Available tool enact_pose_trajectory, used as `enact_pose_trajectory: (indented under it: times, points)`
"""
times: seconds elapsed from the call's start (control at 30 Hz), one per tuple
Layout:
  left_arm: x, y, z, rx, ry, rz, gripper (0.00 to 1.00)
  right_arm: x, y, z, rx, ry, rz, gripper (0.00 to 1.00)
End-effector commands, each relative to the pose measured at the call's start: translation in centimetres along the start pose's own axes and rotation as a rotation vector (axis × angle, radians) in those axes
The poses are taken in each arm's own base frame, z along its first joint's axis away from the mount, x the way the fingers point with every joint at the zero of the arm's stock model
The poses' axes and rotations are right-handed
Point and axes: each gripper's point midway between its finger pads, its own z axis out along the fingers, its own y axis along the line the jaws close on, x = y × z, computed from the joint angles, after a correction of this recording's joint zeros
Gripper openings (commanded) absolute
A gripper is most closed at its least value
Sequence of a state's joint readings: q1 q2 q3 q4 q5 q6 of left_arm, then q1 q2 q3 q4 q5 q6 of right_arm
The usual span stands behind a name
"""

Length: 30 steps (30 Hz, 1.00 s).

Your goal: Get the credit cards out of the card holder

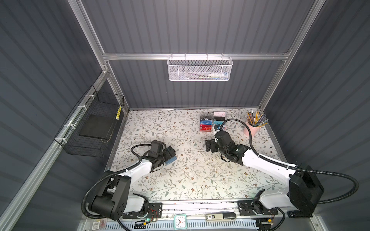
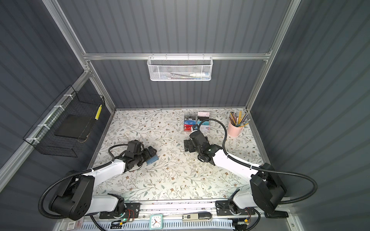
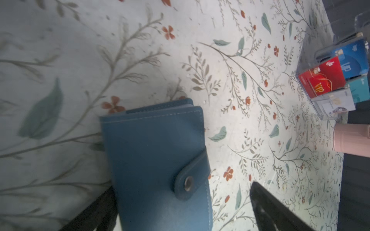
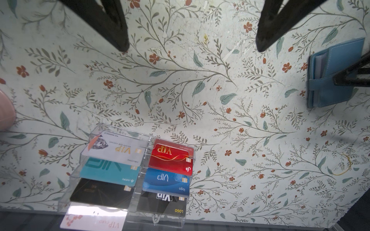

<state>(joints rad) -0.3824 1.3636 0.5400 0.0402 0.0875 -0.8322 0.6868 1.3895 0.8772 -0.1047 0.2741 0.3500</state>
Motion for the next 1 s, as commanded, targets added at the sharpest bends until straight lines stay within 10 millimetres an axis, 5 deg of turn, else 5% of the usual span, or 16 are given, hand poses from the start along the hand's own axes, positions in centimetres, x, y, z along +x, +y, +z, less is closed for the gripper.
enact_pose_trajectory:
  times: [0.0,0.67,0.97]
  points:
    - [1.8,-0.8,0.9,-0.003,0.058,0.002,1.0,1.1,-0.1,0.8,-0.019,0.059,0.04,0.99]
    - [-0.4,-6.6,5.1,0.053,0.051,0.086,1.0,1.5,0.6,1.4,-0.094,0.06,0.077,0.99]
    - [-2.6,-7.4,1.8,-0.005,0.0,0.219,1.0,-1.3,2.7,2.9,-0.131,0.102,0.058,0.99]
